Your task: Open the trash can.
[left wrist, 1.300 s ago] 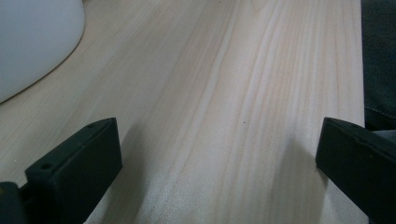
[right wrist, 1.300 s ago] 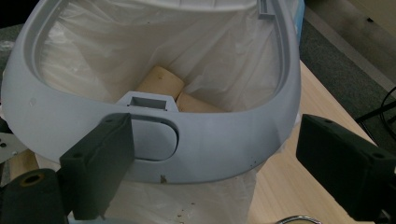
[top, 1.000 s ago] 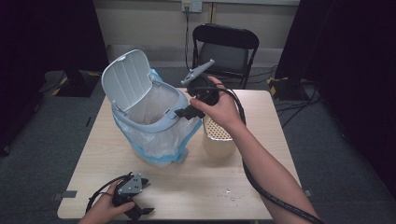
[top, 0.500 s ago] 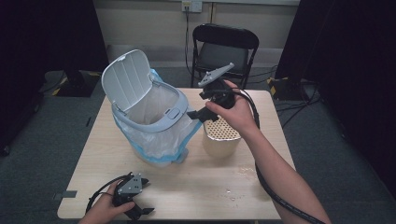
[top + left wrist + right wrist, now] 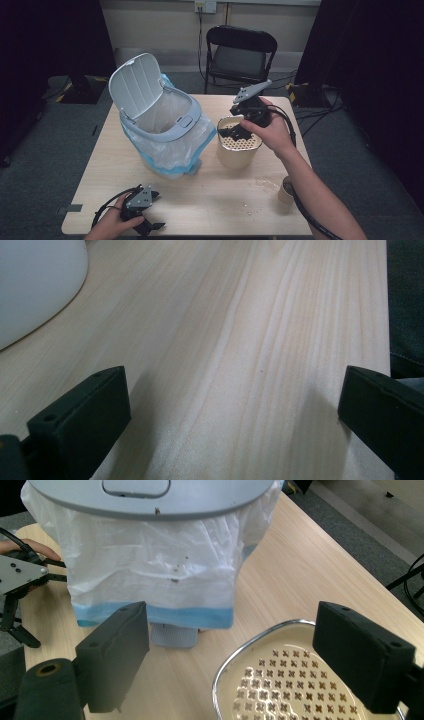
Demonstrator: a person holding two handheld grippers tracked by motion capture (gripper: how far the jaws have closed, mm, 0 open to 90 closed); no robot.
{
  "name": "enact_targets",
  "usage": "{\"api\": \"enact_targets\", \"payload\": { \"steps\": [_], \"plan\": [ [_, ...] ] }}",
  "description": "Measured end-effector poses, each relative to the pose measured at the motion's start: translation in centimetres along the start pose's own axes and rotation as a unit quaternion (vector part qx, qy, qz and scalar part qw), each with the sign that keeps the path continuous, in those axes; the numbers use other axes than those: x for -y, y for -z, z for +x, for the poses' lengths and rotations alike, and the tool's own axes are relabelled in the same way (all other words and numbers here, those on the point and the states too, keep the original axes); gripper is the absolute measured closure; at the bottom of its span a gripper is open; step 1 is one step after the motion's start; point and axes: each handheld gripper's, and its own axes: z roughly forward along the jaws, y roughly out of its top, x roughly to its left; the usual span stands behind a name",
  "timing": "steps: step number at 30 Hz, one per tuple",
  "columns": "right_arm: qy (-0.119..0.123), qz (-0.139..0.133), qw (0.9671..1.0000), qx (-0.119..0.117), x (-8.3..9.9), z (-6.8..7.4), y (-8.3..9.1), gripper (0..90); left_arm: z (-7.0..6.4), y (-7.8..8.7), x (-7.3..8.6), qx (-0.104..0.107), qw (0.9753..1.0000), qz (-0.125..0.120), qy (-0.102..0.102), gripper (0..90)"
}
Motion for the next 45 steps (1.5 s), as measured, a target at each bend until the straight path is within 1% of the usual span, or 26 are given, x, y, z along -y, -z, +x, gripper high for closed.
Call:
{"api": "enact_targets", "payload": {
  "steps": [6,7,8,17,24,26,34,45],
  "plan": [
    [-0.005,-0.004,1.0,0.002,1.3,-0.2,0.7,14.5,0.0,0.1,0.0,-0.002,1.0,0.004,-0.001,0.0],
    [-0.006,-0.004,1.0,0.001,1.5,-0.2,0.8,14.5,0.0,0.0,0.0,-0.001,1.0,0.0,0.0,0.0],
    [-0.006,-0.005,1.0,0.002,1.7,-0.2,0.9,14.5,0.0,0.0,0.0,-0.001,1.0,0.001,-0.001,0.0],
    [-0.014,-0.002,0.9999,0.003,3.4,-0.4,1.6,14.4,0.0,0.1,0.0,-0.002,1.0,0.004,-0.002,0.0],
    [-0.022,-0.007,0.9997,0.003,4.8,-0.4,1.7,14.5,0.0,0.0,0.0,-0.001,1.0,0.002,0.0,0.0],
    [-0.023,-0.007,0.9997,0.003,5.1,-0.4,1.7,14.5,0.0,0.1,0.0,-0.001,1.0,0.005,0.0,0.0],
    [-0.031,-0.005,0.9995,0.001,6.8,-0.5,1.9,14.5,0.0,0.0,0.0,0.0,1.0,0.005,0.0,0.0],
    [-0.045,-0.01,0.999,0.002,9.2,-0.7,2.5,14.5,0.0,0.1,0.0,-0.001,1.0,0.004,0.0,0.0]
  ]
}}
